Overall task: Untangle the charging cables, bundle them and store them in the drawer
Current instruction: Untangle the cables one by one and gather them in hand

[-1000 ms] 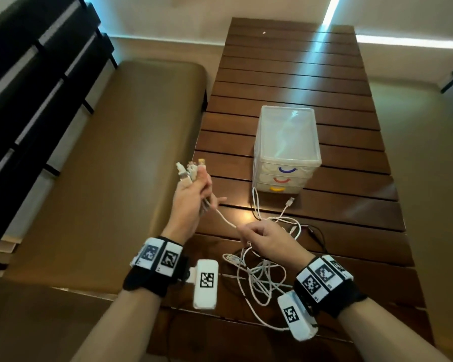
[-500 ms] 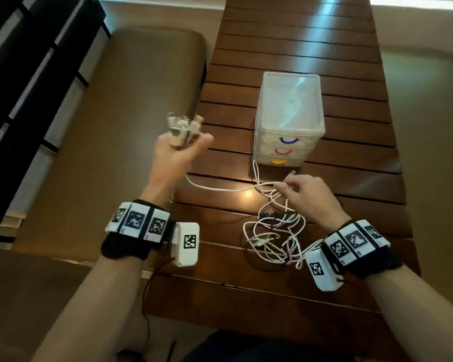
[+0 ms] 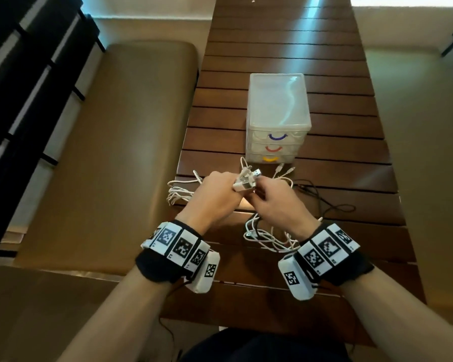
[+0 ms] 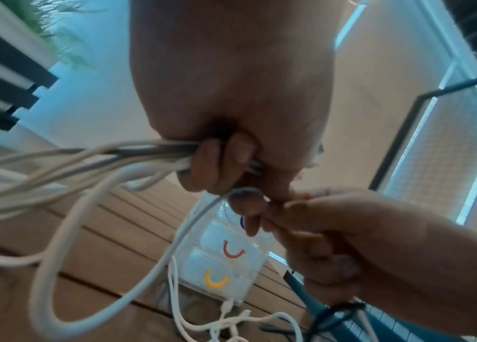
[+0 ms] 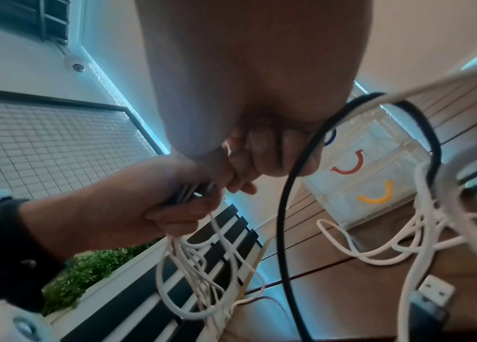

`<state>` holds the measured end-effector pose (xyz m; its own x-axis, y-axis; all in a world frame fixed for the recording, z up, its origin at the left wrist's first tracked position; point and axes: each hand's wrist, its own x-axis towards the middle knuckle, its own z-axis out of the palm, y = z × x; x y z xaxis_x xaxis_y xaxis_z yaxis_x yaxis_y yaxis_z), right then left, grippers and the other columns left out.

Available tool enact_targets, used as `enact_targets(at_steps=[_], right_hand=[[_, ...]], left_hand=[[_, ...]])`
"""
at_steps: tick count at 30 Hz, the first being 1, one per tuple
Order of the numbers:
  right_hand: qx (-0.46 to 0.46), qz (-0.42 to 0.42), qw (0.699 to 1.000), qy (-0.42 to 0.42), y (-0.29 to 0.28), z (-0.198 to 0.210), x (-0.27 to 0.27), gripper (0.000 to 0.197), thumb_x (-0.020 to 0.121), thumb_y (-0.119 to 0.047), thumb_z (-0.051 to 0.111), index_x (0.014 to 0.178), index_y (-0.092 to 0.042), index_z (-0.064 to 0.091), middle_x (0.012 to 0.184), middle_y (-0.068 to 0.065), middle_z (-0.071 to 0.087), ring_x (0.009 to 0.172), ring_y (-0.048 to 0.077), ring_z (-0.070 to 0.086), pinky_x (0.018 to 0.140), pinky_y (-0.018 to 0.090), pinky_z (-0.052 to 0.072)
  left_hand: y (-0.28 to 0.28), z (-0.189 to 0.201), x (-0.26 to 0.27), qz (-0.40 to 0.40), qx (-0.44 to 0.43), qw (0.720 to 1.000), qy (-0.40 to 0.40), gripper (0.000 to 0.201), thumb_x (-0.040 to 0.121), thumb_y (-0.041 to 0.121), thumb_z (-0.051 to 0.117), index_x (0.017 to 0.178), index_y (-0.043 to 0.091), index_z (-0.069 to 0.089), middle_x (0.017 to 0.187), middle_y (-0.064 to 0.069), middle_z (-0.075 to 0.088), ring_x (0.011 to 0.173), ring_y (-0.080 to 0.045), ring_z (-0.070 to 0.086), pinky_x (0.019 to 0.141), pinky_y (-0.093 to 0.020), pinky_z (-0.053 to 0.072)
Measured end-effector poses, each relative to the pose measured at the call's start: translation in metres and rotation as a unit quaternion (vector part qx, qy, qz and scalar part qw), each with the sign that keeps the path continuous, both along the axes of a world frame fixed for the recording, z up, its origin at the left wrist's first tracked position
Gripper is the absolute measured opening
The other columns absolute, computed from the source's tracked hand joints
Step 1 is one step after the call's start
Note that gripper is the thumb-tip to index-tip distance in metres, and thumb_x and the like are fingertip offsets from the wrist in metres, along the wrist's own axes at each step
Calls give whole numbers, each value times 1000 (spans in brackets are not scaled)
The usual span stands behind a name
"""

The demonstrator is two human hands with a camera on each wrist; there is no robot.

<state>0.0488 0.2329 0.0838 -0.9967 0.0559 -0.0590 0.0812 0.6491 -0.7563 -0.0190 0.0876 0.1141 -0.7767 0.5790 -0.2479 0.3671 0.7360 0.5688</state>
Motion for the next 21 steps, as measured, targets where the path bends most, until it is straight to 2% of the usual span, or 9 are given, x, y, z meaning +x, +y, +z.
enact_targets(at_steps=[3,5,8,11,14,15,17,19,21], right_hand=[[53,10,998,-11,11,1,6,28,100,-38,54,83,-19,64,69,-5,64,65,13,59,57,28,39],[29,3,999,-12,24,1,9,38,102,-42,49,72,-21,61,65,-2,62,62,13,58,55,26,41],[-6,15,1000,-4,37,-3,12,37,102,-41,49,71,-26,62,69,-1,64,66,12,59,63,30,46],[-2,12,999,-35,45,-7,17,39,102,-42,49,71,-24,63,69,-1,65,65,11,61,64,35,51],[57,16,995,-77,54,-15,24,48,102,-48,45,73,-15,66,69,-1,65,64,11,59,65,37,50],[73,14,994,-85,56,-16,25,51,101,-50,44,73,-14,66,68,-1,65,64,11,60,65,37,50],[97,3,991,-87,57,-17,23,51,101,-51,44,70,-16,65,65,-2,64,63,11,60,64,38,50],[114,-8,990,-77,53,-13,18,49,101,-48,47,68,-16,64,64,-3,64,64,10,59,62,34,46],[141,-8,986,-84,46,-6,10,46,100,-45,48,71,-16,68,66,-3,66,67,12,61,62,31,42]], left_hand=[[-14,13,-10,15,-40,997,66,22,95,21,56,83,15,74,85,-7,72,85,-30,65,70,-36,48],[-28,19,-21,90,7,990,109,24,96,22,56,81,14,73,79,-5,70,79,-30,65,65,-34,45],[-39,22,-31,198,72,967,144,29,99,20,53,78,13,71,73,-1,64,68,-23,59,58,-31,33],[-44,22,-36,312,167,928,116,31,102,30,52,79,19,70,72,3,62,63,-14,53,55,-30,37],[-49,15,-42,390,224,889,87,34,102,36,53,90,10,73,82,-1,67,62,-3,52,54,-20,40],[-49,11,-42,386,218,892,90,32,102,34,54,94,10,73,86,-2,69,62,-2,53,54,-19,41],[-45,5,-36,344,202,909,120,24,102,28,53,100,14,72,90,-3,71,68,-10,60,61,-26,48],[-35,2,-24,248,215,929,168,23,99,13,52,113,16,70,111,-5,72,96,-18,68,81,-31,55],[-22,1,-9,157,245,934,208,44,93,-4,54,134,10,62,143,-5,57,125,-10,57,104,-22,46]])
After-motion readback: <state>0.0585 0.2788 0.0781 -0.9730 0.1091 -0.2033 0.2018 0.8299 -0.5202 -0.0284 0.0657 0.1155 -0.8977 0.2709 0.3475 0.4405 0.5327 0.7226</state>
